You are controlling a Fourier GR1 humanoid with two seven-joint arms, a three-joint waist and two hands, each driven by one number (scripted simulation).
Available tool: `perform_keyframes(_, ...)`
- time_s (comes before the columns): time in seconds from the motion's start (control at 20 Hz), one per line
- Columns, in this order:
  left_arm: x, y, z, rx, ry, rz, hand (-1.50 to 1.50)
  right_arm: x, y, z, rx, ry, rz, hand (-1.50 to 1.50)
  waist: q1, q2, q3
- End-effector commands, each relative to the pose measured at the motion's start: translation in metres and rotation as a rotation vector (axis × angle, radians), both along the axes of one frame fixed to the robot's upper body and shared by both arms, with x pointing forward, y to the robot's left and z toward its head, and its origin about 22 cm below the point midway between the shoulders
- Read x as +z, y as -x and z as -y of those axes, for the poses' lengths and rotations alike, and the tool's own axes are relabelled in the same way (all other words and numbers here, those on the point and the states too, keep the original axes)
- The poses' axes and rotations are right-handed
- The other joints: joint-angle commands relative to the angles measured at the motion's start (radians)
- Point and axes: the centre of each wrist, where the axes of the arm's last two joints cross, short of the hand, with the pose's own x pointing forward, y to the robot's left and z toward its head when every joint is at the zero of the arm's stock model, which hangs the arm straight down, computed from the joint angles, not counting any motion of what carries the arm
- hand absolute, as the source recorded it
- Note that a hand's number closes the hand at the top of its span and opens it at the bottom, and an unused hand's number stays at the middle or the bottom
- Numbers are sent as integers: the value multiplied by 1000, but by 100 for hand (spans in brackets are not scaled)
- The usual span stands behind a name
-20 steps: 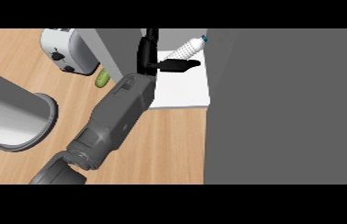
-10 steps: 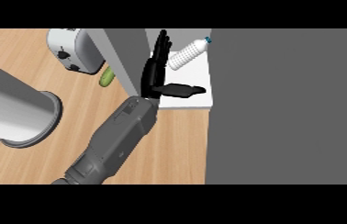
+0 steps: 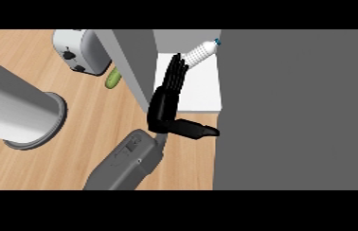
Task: Pick up the bottled water, place it into the cabinet and close the cabinet
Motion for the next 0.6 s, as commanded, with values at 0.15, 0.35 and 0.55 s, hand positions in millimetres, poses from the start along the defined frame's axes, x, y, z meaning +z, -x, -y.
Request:
perform_keyframes(0.15,-3,53,-28,-68,32,-7,150,38,8,-8,134,89,54,-150,6,-3,0)
perform_keyframes(0.35,-2,60,-51,-61,27,-56,150,31,3,2,289,215,7,150,5,-2,0)
perform_keyframes(0.55,-6,86,-79,-18,21,-62,150,48,11,-6,403,210,27,150,0,-4,-1)
